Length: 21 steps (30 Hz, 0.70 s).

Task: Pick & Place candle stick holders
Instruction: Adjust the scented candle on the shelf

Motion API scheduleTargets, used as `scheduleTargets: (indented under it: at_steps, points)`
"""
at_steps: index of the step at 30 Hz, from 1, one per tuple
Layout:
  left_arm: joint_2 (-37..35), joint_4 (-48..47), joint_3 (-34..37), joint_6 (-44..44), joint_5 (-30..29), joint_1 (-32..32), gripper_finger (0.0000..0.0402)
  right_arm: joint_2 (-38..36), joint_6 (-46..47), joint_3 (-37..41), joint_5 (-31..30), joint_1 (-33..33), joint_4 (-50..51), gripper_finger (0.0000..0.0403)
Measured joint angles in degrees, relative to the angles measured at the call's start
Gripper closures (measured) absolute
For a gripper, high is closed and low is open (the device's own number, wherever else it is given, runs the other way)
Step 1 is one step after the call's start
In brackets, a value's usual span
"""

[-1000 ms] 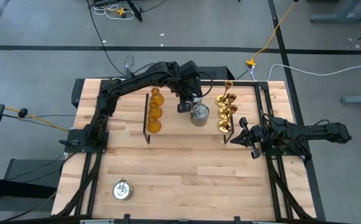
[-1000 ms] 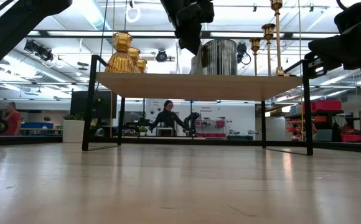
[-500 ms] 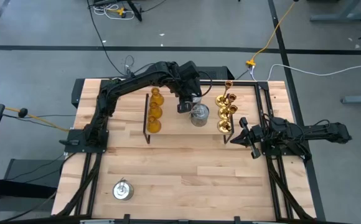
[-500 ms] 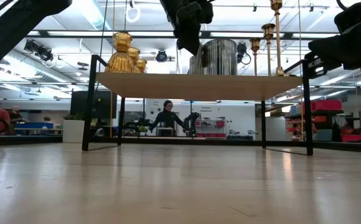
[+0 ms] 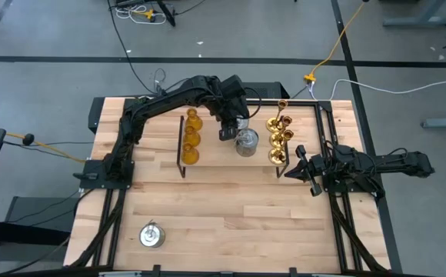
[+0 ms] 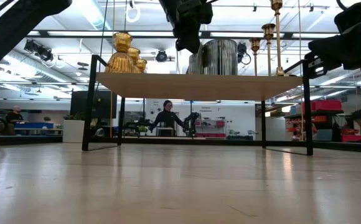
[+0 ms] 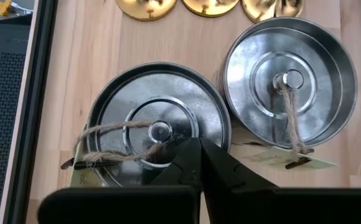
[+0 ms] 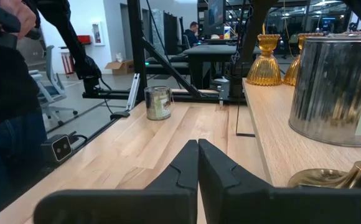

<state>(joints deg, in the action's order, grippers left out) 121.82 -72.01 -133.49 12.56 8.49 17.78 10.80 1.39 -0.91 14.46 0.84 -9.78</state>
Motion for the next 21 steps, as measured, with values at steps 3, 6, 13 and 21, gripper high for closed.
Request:
scheduleTargets:
  at_steps: [3, 6, 13, 21]
  points:
    - [0.0, 0.1, 0.0, -0.7, -0.9, 0.0, 0.0389, 0.0, 0.0, 0.0, 0.0, 0.0, 0.0, 0.0389]
    - [0.0, 0.2, 0.0, -1.4, -2.7, -0.1, 0.0381, 0.0, 0.0, 0.0, 0.0, 0.0, 0.0, 0.0389]
    - [-1.1, 0.5, 0.2, -1.4, -3.6, 0.0, 0.0377, 0.0, 0.0, 0.0, 0.0, 0.0, 0.0, 0.0389]
    - [-4.1, 0.8, 0.2, -1.4, -4.2, 0.0, 0.0376, 0.0, 0.0, 0.0, 0.0, 0.0, 0.0, 0.0389]
